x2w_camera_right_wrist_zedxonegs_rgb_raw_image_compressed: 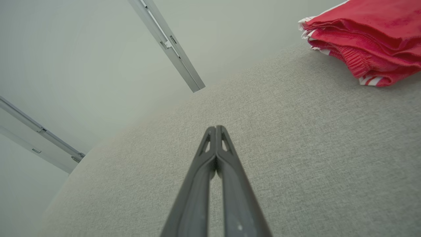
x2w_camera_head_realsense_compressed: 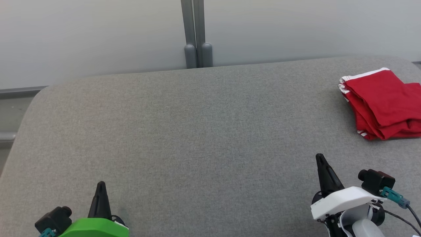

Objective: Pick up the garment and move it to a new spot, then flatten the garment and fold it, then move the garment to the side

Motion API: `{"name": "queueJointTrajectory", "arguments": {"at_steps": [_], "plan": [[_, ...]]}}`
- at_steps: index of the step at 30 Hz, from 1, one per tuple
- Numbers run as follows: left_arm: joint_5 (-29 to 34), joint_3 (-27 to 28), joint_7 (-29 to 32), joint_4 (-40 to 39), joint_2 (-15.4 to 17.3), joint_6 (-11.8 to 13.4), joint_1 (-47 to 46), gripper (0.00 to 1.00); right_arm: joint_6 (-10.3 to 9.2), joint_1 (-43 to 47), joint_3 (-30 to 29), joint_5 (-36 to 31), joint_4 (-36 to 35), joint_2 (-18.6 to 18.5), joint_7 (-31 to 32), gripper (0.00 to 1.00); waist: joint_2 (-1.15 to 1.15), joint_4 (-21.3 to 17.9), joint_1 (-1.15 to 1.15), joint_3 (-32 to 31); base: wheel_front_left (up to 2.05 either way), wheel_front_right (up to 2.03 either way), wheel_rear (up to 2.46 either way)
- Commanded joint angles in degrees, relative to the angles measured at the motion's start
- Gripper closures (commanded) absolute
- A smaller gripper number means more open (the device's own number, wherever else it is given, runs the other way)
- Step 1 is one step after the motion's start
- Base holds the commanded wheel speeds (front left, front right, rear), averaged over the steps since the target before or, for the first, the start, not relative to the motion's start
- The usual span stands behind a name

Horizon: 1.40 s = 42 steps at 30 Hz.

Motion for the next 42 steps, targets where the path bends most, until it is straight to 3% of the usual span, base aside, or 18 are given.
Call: {"name": "queueJointTrajectory", "arguments": {"at_steps": [1,42], "plan": [[-1.9,0.6,0.5,-0.7,0.0,-0.4,-1.9,1.0,-0.01,-1.4,-0.4,2.3,-1.1,-0.4,0.4,1.0,0.0,0.0,0.0,0.0,0.0,0.0,0.0],[-28.1,5.2,8.2,-0.3,-0.5,-4.3,-5.5,1.0,-0.01,-2.0,-4.8,32.8,-2.1,-0.8,7.9,1.0,0.0,0.5,0.0,0.2,0.0,0.0,0.0]]}}
